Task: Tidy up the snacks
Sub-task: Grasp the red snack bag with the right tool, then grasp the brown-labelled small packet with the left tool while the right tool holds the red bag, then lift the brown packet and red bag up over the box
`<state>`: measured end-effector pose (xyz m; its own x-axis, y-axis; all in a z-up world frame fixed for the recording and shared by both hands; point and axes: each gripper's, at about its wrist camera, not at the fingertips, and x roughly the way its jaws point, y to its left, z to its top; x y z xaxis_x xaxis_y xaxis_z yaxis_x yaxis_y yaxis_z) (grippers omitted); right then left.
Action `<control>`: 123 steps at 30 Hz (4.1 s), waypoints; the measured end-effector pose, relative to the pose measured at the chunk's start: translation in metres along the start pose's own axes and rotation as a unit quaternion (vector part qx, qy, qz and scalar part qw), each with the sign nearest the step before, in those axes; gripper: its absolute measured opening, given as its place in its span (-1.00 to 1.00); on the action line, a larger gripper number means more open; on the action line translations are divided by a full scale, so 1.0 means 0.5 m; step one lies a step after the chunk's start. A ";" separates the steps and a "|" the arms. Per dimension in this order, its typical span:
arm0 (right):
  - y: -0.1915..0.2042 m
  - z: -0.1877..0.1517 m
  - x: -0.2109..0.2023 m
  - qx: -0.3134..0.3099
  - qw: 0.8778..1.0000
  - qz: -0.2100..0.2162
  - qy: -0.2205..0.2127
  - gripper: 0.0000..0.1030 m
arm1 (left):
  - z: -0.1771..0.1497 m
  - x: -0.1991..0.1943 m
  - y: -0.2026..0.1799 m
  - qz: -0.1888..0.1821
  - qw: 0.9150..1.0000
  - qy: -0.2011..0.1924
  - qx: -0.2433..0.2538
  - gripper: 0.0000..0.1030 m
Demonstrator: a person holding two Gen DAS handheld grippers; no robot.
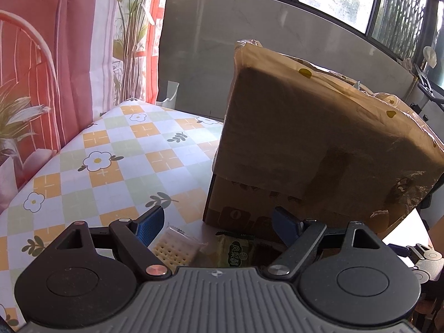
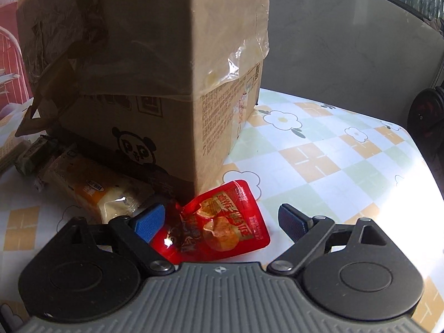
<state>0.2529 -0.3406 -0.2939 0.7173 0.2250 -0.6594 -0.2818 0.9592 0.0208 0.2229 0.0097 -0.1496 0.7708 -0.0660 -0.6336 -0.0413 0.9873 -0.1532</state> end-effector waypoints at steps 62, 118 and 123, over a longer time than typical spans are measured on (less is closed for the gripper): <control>0.042 -0.073 -0.069 0.081 0.993 0.062 -0.051 0.26 | -0.092 0.212 -0.088 -0.088 0.983 0.103 0.124 0.01; 0.044 -0.071 -0.071 0.078 0.994 0.062 -0.052 0.26 | -0.223 0.159 -0.191 -0.084 0.971 0.059 0.216 -0.20; 0.047 -0.071 -0.068 0.070 0.995 0.057 -0.050 0.26 | -0.223 0.156 -0.182 -0.088 0.971 0.062 0.214 -0.20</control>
<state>0.1995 -0.3315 -0.2976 0.7476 0.3420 -0.5693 -0.2777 0.9396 0.1999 0.2162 -0.1015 -0.2694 0.6586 -0.2306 -0.7163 0.3727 0.9269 0.0443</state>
